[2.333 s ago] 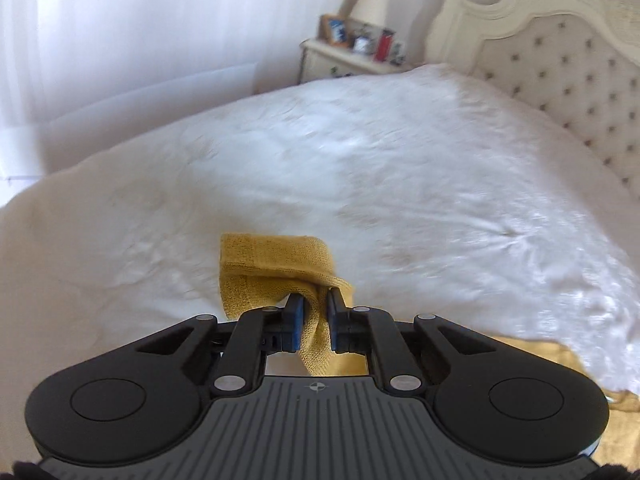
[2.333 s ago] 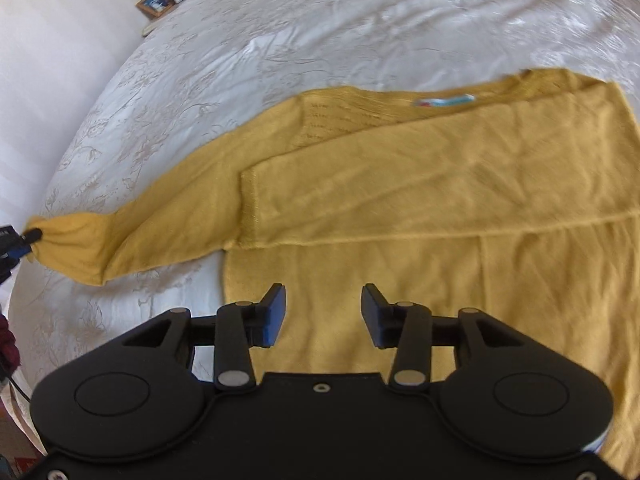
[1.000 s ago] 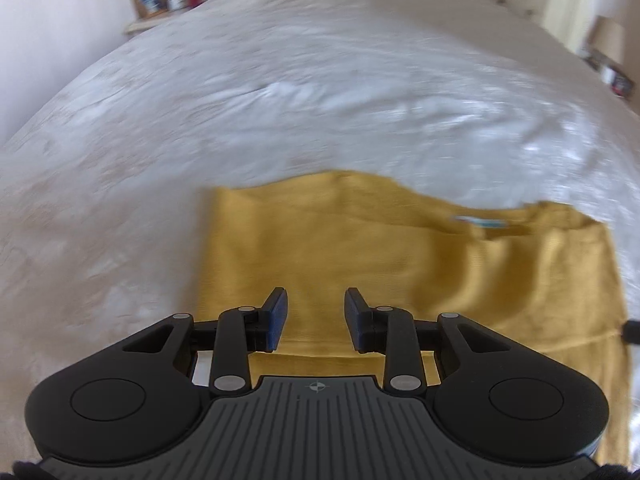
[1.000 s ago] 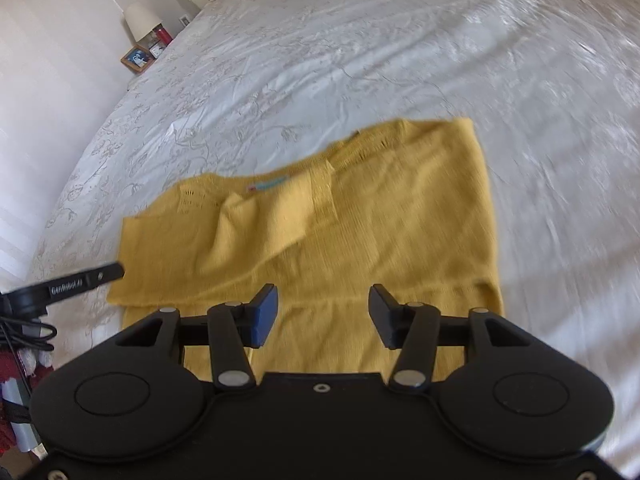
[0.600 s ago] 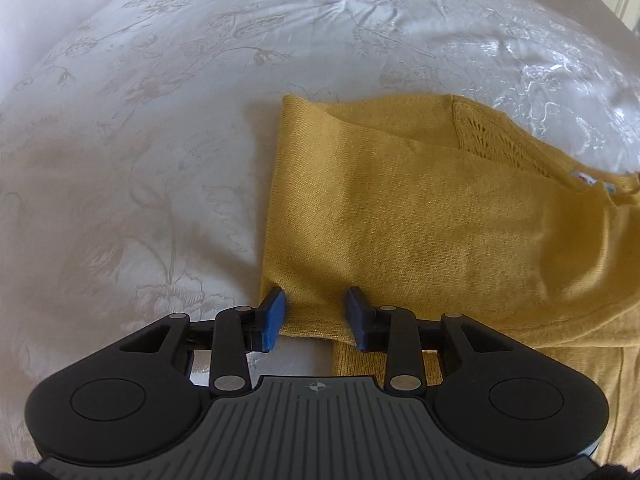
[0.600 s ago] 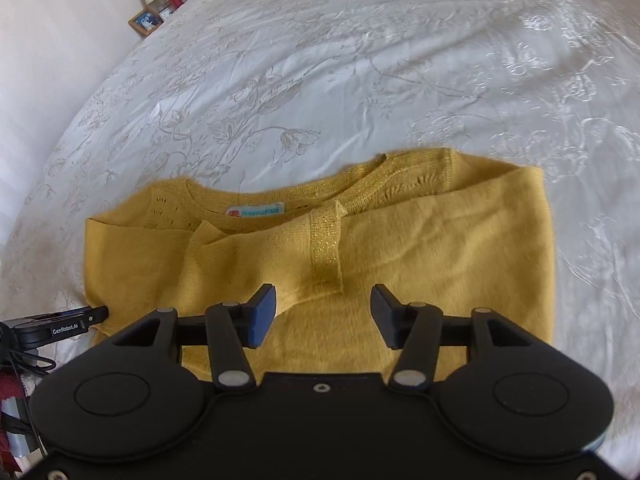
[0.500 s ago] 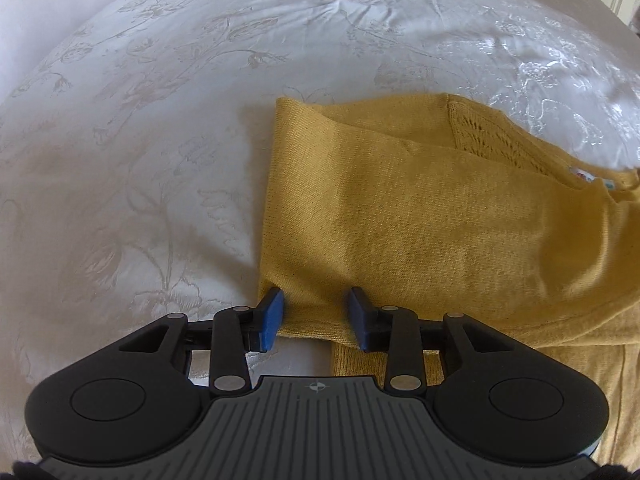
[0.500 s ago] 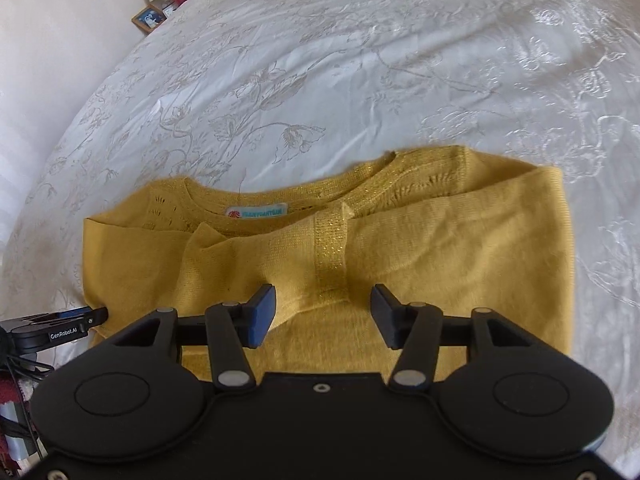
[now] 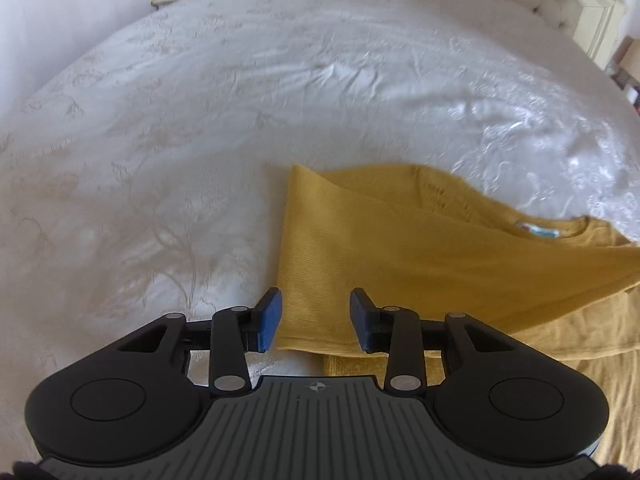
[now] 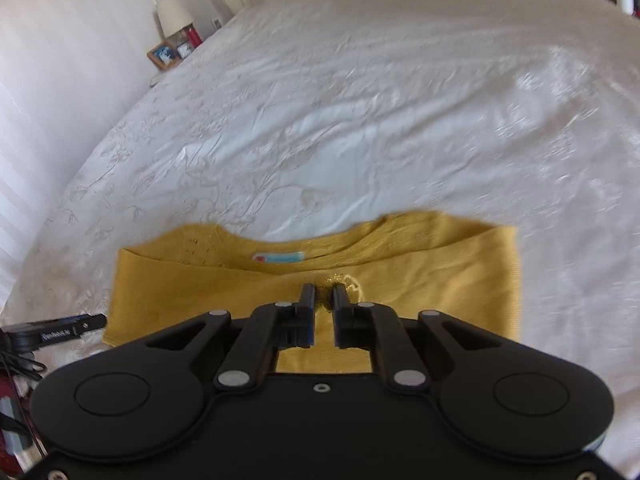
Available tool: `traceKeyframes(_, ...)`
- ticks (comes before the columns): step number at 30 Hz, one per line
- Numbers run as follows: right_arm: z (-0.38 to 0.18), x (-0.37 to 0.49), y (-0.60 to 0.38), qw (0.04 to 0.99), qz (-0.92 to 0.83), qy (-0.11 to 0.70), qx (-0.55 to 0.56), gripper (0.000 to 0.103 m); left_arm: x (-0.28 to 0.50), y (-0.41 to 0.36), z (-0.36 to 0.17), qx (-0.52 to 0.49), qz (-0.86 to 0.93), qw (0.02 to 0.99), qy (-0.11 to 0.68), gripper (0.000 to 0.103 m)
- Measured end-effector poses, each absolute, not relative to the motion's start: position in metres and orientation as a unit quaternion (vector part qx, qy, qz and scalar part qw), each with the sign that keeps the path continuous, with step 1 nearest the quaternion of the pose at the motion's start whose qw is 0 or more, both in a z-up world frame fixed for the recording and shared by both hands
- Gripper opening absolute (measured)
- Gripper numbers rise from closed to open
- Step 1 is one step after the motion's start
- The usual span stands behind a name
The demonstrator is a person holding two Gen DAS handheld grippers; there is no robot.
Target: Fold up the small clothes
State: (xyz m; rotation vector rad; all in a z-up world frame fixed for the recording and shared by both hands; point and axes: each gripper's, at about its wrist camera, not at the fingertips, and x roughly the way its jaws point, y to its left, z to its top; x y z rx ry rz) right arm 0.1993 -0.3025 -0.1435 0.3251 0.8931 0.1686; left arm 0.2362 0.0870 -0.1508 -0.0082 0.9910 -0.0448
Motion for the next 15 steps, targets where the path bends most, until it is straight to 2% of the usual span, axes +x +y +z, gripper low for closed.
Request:
traceKeyframes(5, -0.166, 0.19, -0.332, 0.873, 0.029, 0.472, 0.115, 0.017, 0.238, 0.075, -0.15, 0.014, -0.04, 0.879, 0.474, 0.039)
traceKeyframes(9, -0.185, 0.191, -0.339, 0.859, 0.041, 0.491, 0.14, 0.026, 0.244, 0.062, -0.165, 0.025, -0.044, 0.87, 0.49, 0.039)
traceKeyframes(11, -0.184, 0.186, -0.339, 0.862, 0.039, 0.485, 0.146, 0.04, 0.247, 0.059, -0.177, 0.032, -0.042, 0.862, 0.503, 0.039)
traceKeyframes(12, -0.183, 0.186, -0.34, 0.864, 0.035, 0.48, 0.146, 0.053, 0.249, 0.058, -0.183, 0.033, -0.042, 0.858, 0.511, 0.039)
traceKeyframes(13, -0.182, 0.185, -0.341, 0.868, 0.032, 0.474, 0.147, 0.059, 0.25, 0.057, -0.19, 0.034, -0.042, 0.853, 0.519, 0.039)
traceKeyframes(15, -0.181, 0.187, -0.344, 0.87, 0.029, 0.464, 0.162, 0.059, 0.252, 0.057, -0.203, 0.033, -0.04, 0.845, 0.533, 0.042)
